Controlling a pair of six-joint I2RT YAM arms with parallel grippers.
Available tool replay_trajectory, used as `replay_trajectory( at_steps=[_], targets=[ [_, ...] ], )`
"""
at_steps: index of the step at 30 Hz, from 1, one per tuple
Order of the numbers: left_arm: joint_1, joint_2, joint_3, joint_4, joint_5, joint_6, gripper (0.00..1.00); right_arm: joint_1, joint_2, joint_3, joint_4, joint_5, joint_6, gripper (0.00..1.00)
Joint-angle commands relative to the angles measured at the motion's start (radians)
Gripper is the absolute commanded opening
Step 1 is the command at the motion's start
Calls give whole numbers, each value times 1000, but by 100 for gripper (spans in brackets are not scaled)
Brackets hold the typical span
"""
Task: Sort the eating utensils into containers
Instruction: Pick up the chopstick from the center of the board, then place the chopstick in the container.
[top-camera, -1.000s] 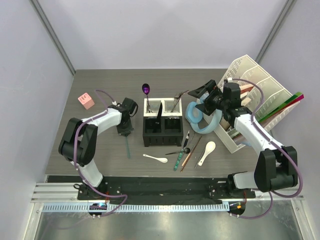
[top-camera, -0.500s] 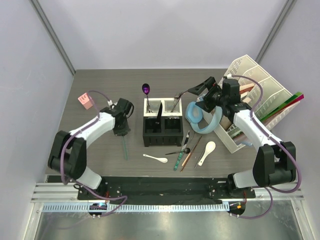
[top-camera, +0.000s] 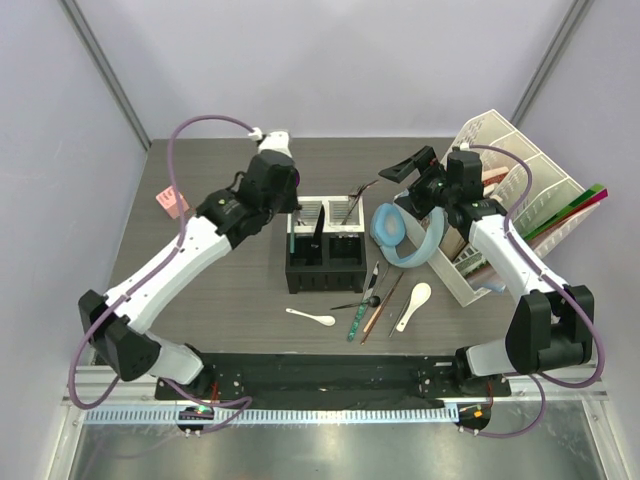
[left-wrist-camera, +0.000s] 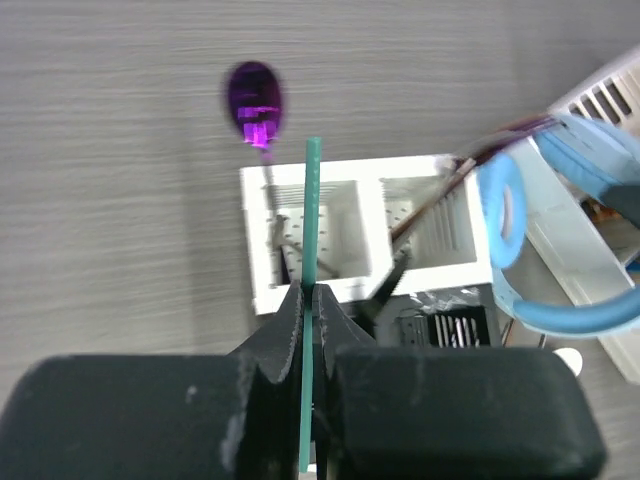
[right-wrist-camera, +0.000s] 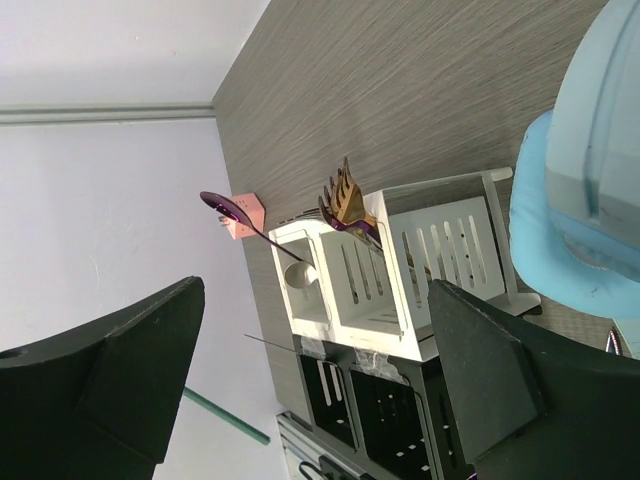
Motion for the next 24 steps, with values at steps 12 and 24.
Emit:
replay_trajectory(
  at_steps=[12,24],
  targets=[
    [-175,206,41,437,-74,141,0,1,-23,24,15,5,22,100],
    [-199,255,-24,476,-15,65,0,0,0,32,-25,-15,-10,100]
  ],
)
